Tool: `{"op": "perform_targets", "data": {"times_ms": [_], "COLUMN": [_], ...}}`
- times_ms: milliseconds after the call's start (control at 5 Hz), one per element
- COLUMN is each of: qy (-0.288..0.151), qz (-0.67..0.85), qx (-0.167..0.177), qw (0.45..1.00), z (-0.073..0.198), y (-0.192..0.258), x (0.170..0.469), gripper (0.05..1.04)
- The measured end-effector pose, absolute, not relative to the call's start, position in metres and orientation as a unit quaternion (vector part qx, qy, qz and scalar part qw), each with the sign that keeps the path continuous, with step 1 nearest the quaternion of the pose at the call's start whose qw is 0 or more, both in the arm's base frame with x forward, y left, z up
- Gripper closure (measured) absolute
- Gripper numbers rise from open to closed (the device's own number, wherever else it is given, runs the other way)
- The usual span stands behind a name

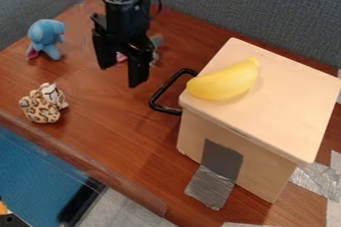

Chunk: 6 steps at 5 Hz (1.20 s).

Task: Opened the drawer

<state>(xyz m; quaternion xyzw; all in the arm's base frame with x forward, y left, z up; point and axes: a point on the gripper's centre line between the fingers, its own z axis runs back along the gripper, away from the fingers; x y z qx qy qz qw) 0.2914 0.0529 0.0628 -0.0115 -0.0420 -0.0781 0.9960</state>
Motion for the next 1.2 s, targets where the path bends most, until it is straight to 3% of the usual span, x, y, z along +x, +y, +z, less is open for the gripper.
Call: {"op": "perform_targets", "data": {"times_ms": [400, 800, 1000, 1200], "qy": [-0.046, -0.056, -0.06, -0.054], "qz": [-0.072, -0.051, -0.052, -0.041], "qx": [-0.018, -0.026, -0.026, -0.028], "qw": [0.996, 0.997, 0.997, 0.997], "z": [0.038, 0.034, 0.033, 0.026], "y": [0.029, 0.023, 0.023, 0.025], "x": [0.311, 0.325, 0.326, 0.324], "gripper": [0.084, 0.084, 0.129, 0.424]}}
